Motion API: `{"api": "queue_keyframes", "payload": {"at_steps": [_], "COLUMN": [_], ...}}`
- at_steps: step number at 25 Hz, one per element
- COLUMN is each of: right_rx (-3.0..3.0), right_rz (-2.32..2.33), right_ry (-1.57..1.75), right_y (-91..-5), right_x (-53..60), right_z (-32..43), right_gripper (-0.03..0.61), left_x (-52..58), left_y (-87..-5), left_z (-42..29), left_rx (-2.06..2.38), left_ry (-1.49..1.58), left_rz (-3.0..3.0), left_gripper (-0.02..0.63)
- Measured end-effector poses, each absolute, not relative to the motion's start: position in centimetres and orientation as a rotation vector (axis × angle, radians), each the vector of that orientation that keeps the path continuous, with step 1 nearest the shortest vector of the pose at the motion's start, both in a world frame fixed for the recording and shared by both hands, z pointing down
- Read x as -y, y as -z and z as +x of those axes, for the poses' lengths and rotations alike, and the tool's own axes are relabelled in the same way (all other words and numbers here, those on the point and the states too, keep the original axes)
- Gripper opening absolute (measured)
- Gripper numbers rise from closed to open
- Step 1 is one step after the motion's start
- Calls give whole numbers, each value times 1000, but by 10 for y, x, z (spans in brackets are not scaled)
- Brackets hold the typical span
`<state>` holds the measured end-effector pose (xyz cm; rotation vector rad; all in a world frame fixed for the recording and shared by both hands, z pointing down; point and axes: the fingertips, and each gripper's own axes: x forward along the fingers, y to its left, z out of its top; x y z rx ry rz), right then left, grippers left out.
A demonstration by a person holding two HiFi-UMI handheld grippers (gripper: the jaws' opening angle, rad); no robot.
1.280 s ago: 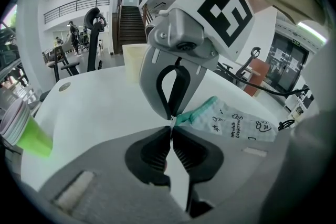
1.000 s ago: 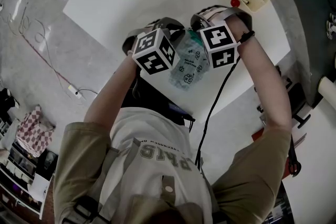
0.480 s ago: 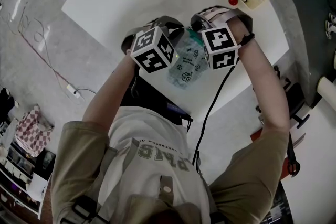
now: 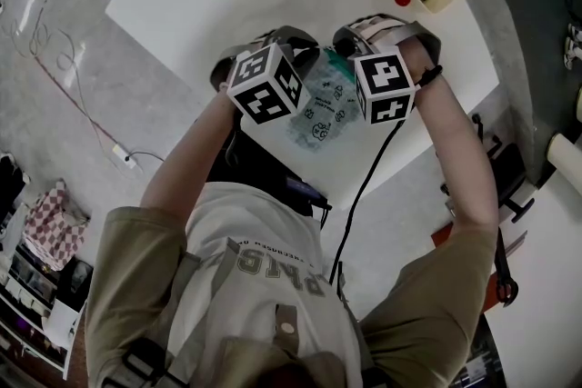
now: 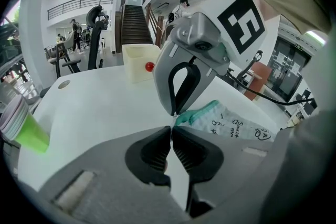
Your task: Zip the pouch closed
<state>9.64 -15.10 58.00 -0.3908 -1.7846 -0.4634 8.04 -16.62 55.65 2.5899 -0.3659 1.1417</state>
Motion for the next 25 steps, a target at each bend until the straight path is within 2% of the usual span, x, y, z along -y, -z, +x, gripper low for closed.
{"api": "queue_keyframes", "payload": {"at_steps": [25], "right_rx": [1761], "right_rz": [-331], "right_ry": [395], "right_y": [-586], "right_x": [125], "right_z": [126], "right_gripper": [-1], "left_x": [153], "left_y": [-563], "left_z": [75], "left_rx": [356], "left_ry": [-1183], "left_rz": [2592], "left_gripper": [23]}}
